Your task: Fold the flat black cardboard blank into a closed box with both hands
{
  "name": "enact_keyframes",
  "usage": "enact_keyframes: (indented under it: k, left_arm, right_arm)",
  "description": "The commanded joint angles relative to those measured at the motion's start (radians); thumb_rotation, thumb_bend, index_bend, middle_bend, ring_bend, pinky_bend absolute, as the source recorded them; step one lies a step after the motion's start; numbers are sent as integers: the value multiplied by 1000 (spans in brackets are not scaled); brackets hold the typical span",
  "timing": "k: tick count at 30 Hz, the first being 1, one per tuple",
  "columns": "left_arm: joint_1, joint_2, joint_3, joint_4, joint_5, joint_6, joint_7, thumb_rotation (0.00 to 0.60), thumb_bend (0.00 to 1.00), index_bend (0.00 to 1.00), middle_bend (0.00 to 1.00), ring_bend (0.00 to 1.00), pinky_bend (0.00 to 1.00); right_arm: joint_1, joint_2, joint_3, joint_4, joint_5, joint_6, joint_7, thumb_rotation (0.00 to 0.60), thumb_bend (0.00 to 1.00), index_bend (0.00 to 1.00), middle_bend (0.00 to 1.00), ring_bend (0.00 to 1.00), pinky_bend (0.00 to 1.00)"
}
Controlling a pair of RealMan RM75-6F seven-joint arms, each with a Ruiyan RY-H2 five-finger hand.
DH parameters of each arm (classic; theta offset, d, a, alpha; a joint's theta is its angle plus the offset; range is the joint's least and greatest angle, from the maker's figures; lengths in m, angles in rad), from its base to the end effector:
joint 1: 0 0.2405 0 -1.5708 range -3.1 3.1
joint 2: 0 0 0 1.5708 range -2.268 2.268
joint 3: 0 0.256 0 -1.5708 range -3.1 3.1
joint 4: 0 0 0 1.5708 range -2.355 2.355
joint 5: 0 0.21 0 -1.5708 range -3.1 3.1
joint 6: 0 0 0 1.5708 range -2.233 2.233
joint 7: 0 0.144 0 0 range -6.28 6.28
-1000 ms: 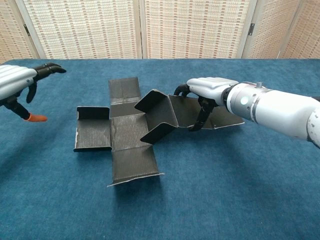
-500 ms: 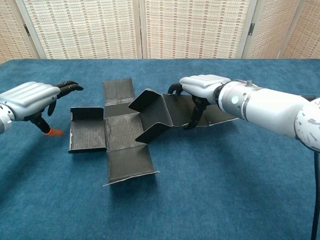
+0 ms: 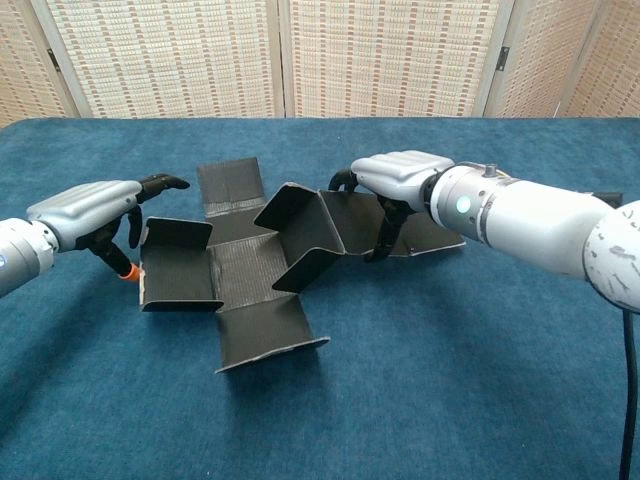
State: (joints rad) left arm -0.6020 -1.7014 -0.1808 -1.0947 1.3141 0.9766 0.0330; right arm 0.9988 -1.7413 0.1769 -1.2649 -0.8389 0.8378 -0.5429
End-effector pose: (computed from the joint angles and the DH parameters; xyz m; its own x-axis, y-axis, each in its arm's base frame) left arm -0.2273 0.3472 -0.0315 0.3626 0.2352 0.9018 0.9195 -0.2478 -0.3051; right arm -0.0930 -0.3773 -0.0789 0.5845 -0.2979 0.7548 -0.7851 -0.4426 0.4333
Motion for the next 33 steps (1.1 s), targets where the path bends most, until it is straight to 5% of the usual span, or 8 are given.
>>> enact_keyframes:
  k: [1,8,18,33]
  left_arm:
    - [0,44,24,-57,77,18,-145,600,184,0,0,556,751]
    - [-22,92,51,-107,163,44,-267,600,185,0,0,546,750]
    - [-104,166,88,-148,178,-114,-442,600,187,0,0,521,751]
    - [-175,176,129,-132,196,-244,-787,600,187,0,0,519,750]
  right_arm:
    - [18,15,-4,5,-27,-19,-15,600,222,458,414,763,1000]
    - [78,75,-21,-1,-161,-86,-30,600,224,458,415,763,1000]
    - [132,136,-63,25,-420,-115,41,600,236,468,428,763,1000]
    - [176,82,-111,176,-691,-47,210,600,245,485,415,764,1000]
